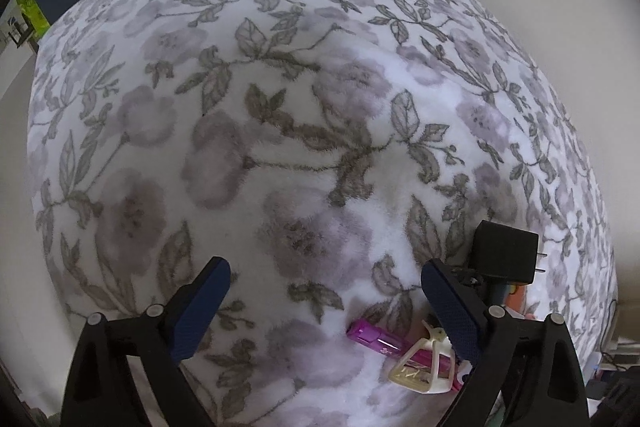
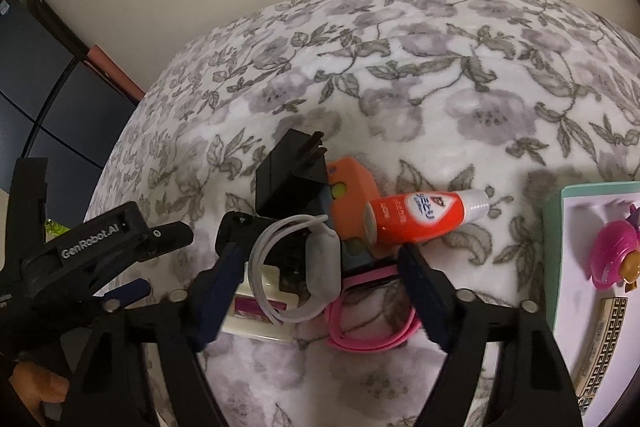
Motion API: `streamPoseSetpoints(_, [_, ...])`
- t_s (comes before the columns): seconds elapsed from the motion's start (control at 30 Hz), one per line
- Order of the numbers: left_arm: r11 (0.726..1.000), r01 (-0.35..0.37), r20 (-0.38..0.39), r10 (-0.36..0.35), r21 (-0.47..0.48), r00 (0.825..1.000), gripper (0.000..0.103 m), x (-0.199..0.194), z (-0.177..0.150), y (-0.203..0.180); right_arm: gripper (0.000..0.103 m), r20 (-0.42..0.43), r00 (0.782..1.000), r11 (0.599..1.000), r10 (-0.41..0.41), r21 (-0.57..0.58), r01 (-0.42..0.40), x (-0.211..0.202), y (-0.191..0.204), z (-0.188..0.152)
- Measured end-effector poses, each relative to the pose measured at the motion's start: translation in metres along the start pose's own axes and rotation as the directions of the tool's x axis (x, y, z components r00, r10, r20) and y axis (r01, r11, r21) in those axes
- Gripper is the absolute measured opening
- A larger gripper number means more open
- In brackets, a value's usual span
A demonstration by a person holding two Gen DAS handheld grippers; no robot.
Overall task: Organize rigid objects
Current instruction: 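Grasp white watch with right gripper while left gripper grasps cream hair clip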
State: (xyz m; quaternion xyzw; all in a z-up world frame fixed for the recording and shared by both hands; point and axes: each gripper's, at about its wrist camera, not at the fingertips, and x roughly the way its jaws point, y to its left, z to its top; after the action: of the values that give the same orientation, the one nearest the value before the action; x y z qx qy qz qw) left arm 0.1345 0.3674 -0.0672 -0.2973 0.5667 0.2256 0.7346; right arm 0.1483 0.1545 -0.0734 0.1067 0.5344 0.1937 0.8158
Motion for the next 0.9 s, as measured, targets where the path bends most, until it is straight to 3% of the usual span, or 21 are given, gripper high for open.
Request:
streamPoseSetpoints(0.5, [1.0, 0.017, -0.018, -0.017, 0.004, 1.0, 0.097, 0.003, -0.001, -0.004, 0.071, 0.003, 1.0, 0.999, -0.026, -0.03, 0.026, 0.002, 0.011, -0.004])
streamPoseSetpoints(0.77, [1.0, 0.02, -0.02, -0.02, 0.022, 1.0, 0.097, 0.001, -0.003, -0.009, 0.052, -0.011, 1.0, 1.0, 0.009, -0.026, -0.009, 0.003, 0.012, -0.006])
streamPoseSetpoints(0.9, [0.999, 0.028, -0.025, -0.027, 0.035, 0.999, 0.097, 0.0, -0.005, -0.012, 0.052, -0.01, 1.0, 1.0, 0.014, -0.02, -0.014, 0.001, 0.01, -0.006])
